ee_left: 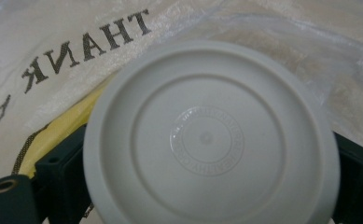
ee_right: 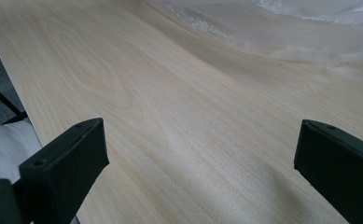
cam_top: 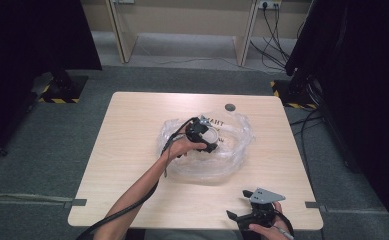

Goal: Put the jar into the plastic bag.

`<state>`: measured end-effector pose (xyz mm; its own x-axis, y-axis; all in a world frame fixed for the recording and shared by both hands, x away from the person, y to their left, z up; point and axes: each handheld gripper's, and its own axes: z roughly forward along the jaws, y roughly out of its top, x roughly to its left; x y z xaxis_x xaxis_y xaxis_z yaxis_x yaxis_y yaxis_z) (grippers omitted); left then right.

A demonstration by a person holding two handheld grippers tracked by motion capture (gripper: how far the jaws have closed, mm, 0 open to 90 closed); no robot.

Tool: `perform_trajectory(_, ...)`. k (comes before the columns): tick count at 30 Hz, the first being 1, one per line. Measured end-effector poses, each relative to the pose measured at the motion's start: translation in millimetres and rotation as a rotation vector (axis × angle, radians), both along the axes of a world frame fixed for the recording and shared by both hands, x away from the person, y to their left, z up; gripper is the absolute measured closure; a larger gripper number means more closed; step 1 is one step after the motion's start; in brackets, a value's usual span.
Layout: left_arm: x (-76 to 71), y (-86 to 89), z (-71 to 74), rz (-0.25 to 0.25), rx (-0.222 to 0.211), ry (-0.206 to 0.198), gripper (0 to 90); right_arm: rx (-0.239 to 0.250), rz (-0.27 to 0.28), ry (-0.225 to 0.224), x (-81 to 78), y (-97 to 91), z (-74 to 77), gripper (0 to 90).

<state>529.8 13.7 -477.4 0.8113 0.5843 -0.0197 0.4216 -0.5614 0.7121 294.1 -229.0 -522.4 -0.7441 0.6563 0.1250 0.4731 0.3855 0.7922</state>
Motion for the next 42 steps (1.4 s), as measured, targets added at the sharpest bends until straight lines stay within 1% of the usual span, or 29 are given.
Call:
perform_trajectory(2, -0.8, 0.2, 4.4, 0.002, -0.005, -0.007, 6.8, 0.000, -0.001, 0.001, 0.1, -0.1, -0.1, 3.0)
perform_trajectory(3, -2.1, 0.4, 8.8, 0.003, -0.010, -0.004, 6.5, 0.000, -0.001, 0.001, 0.1, 0.1, -0.2, 3.0)
perform_trajectory(5, -2.7, 0.7, 10.8, 0.004, -0.008, -0.003, 5.8, 0.000, 0.001, 0.002, 0.0, 0.6, -0.4, 3.0)
perform_trajectory(6, -4.0, 2.0, 15.4, 0.004, -0.011, -0.007, 5.5, 0.000, 0.001, 0.003, 0.0, 0.8, -0.5, 3.0)
perform_trajectory(7, -4.0, 2.0, 15.4, 0.004, -0.011, -0.007, 5.2, 0.000, 0.002, 0.004, -0.1, 1.0, -0.6, 3.0)
perform_trajectory(9, -6.6, 3.1, 21.9, 0.005, -0.022, -0.022, 4.7, 0.000, 0.002, 0.005, -0.1, 1.4, -0.8, 3.0)
perform_trajectory(14, -9.4, 5.4, 31.6, 0.010, -0.026, -0.022, 2.7, 0.000, 0.003, 0.007, 0.0, 1.3, -1.0, 3.0)
perform_trajectory(21, -13.5, 9.8, 39.5, 0.010, -0.018, -0.015, 2.8, 0.000, 0.003, 0.007, 0.2, 0.8, -1.0, 3.0)
perform_trajectory(22, -15.3, 11.6, 42.5, 0.010, -0.022, -0.017, 2.8, 0.002, 0.004, 0.006, 0.1, 0.9, -0.8, 3.0)
perform_trajectory(23, -15.3, 11.6, 42.5, 0.010, -0.022, -0.017, 2.8, 0.002, 0.004, 0.005, 0.2, 0.8, -0.8, 3.0)
perform_trajectory(24, -17.1, 14.0, 46.2, 0.006, -0.035, -0.015, 2.8, 0.002, 0.003, 0.007, 0.2, 0.7, -0.8, 3.0)
perform_trajectory(26, -18.0, 15.3, 47.9, 0.005, -0.042, -0.015, 2.8, 0.002, 0.002, 0.007, 0.2, 0.7, -0.9, 3.0)
perform_trajectory(30, -24.9, 21.4, 55.3, 0.001, -0.047, -0.014, 2.8, 0.001, 0.003, 0.007, 0.2, 0.8, -1.1, 3.0)
perform_trajectory(32, -27.7, 23.6, 57.2, -0.002, -0.054, -0.014, 2.8, 0.001, 0.004, 0.007, 0.1, 1.1, -1.1, 3.0)
perform_trajectory(38, -35.9, 29.8, 61.8, -0.001, -0.048, -0.020, 2.8, -0.001, 0.003, 0.009, 0.1, 1.5, -1.4, 3.0)
perform_trajectory(40, -40.6, 33.7, 64.4, -0.007, -0.052, -0.023, 2.8, -0.001, 0.005, 0.009, -0.1, 1.9, -1.5, 3.0)
perform_trajectory(41, -40.6, 33.7, 64.4, -0.007, -0.052, -0.023, 2.8, -0.002, 0.005, 0.008, -0.1, 1.9, -1.3, 3.0)
perform_trajectory(42, -44.3, 36.0, 66.3, -0.011, -0.061, -0.025, 2.8, 0.000, 0.004, 0.007, -0.1, 1.8, -1.3, 3.0)
